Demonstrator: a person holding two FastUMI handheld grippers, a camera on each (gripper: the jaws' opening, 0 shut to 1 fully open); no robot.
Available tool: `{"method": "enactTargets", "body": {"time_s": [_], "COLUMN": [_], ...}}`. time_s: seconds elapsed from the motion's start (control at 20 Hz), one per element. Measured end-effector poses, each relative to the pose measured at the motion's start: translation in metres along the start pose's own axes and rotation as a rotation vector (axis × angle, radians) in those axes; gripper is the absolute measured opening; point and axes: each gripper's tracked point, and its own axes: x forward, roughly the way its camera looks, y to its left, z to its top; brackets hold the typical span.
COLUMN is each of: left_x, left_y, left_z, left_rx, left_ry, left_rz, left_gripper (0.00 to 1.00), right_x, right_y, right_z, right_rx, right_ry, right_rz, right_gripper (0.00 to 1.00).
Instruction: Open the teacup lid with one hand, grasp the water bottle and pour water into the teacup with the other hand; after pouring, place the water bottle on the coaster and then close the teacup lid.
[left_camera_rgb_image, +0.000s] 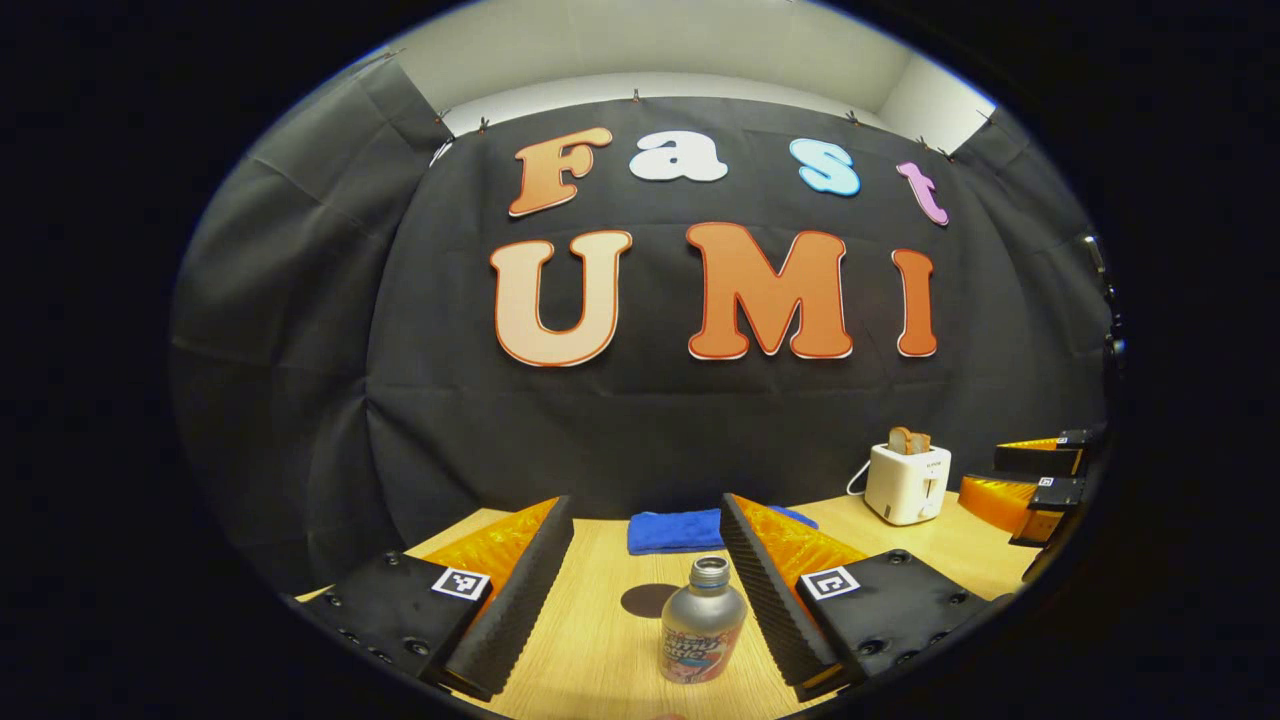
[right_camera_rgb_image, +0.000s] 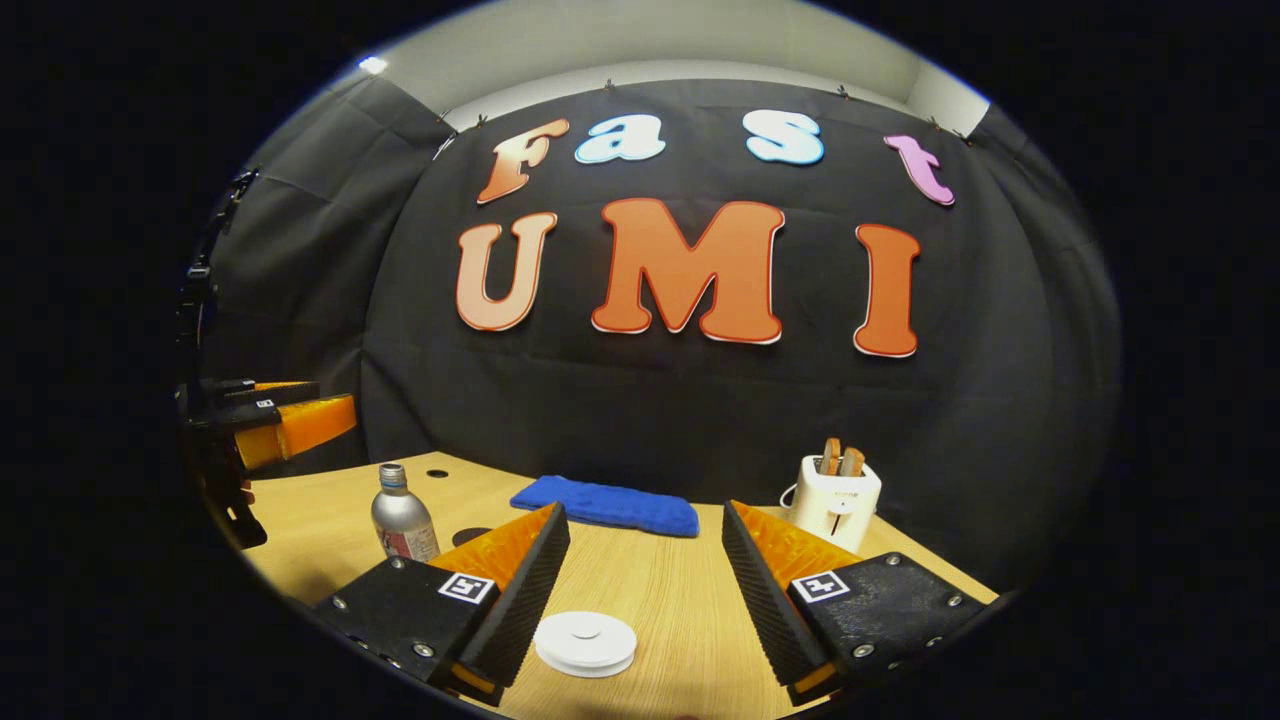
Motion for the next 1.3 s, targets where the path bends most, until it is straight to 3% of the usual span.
{"method": "enactTargets", "body": {"time_s": [0.45,0.65,0.7,0.95,1.3], "left_x": [-0.002,-0.004,-0.003,-0.006,-0.004], "left_y": [-0.013,-0.024,-0.025,-0.032,-0.035], "left_z": [-0.047,-0.064,-0.068,-0.085,-0.099], "left_rx": [-0.013,-0.01,-0.002,0.023,0.037], "left_ry": [0.095,0.121,0.127,0.156,0.19], "left_rz": [-0.047,-0.085,-0.088,-0.095,-0.097], "left_gripper": [0.98,0.94,0.97,0.98,0.98], "right_x": [0.015,0.019,0.02,0.019,0.022], "right_y": [0.02,0.03,0.034,0.039,0.051], "right_z": [-0.069,-0.094,-0.1,-0.123,-0.137], "right_rx": [-0.03,-0.03,-0.028,-0.011,0.004], "right_ry": [0.166,0.223,0.245,0.311,0.336], "right_rz": [0.048,0.073,0.083,0.091,0.118], "right_gripper": [0.93,0.93,0.93,0.83,0.58]}}
